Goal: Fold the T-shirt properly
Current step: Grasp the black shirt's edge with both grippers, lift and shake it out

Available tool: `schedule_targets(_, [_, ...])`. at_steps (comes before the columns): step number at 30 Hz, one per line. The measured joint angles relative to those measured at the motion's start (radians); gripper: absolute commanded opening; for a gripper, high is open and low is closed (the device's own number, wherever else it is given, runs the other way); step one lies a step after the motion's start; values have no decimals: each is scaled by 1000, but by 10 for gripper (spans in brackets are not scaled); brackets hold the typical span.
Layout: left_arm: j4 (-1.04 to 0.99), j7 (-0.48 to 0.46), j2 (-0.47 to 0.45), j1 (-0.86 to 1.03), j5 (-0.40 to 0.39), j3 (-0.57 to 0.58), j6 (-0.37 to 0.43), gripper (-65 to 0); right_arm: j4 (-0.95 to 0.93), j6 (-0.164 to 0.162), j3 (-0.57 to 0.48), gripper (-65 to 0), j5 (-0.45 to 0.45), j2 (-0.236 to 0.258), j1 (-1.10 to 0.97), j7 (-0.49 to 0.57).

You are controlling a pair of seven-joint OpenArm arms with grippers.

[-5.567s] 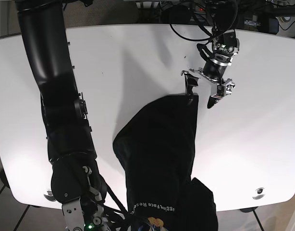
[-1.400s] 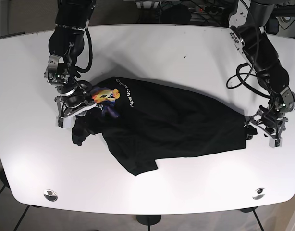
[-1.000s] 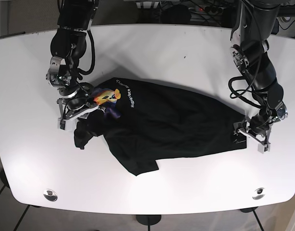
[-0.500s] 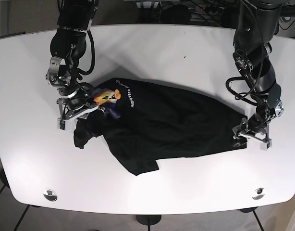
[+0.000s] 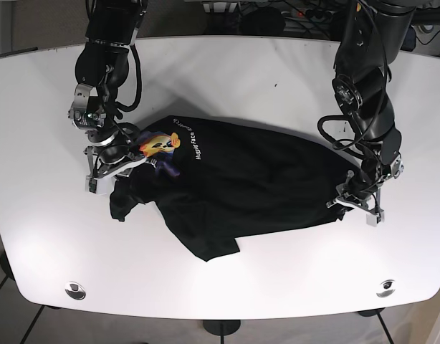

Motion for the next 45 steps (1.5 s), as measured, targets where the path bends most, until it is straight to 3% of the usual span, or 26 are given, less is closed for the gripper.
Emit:
schedule_targets(2, [13,0,-2,4,0,0,0,-647,0,0,0,-629,0,-1,0,0])
schedule_targets(5, [158,87,6,20,10,0,-60,-647,0,0,-3,-629,0,0,3,0])
schedule_targets(10, [462,229,7,54,6,0,-68,-647,0,1,-2,-629,0,0,80,-3])
schedule_targets(14, [718,354,6,26,7,3,-75,-647,-1,-10,-1,-629,0,3,234,-16])
schedule_targets(18, [833,468,-48,-110,-1,7,-83,-647,-2,-10,-1,-629,0,3,420,-114])
schedule_targets(26, [821,490,-172,-451,-5,13,-82,-647,-155,-3,-6,-629,3,4,863,-153])
schedule_targets(30, [808,480,-203,-500,-5,40,-82,-647,-153,-3,-4,-629,7,2,937,-163])
schedule_targets(32, [808,485,-201,-494,-6,39,-82,-647,-152,0,0,-629,8,2,932,-169])
schedule_targets(39, [822,491,-204,-135,-199,-18,-84,-647,-23,0,65,-629,9,-4,552,-193])
schedule_targets(42, [887,489,-213,68,-252,-85,-82,-647,3,0,110,-629,139,-3,343,-190])
schedule_targets(45, [907,488,-198,233,-305,-122,-83,-647,3,0,155,-629,206,-3,181,-191])
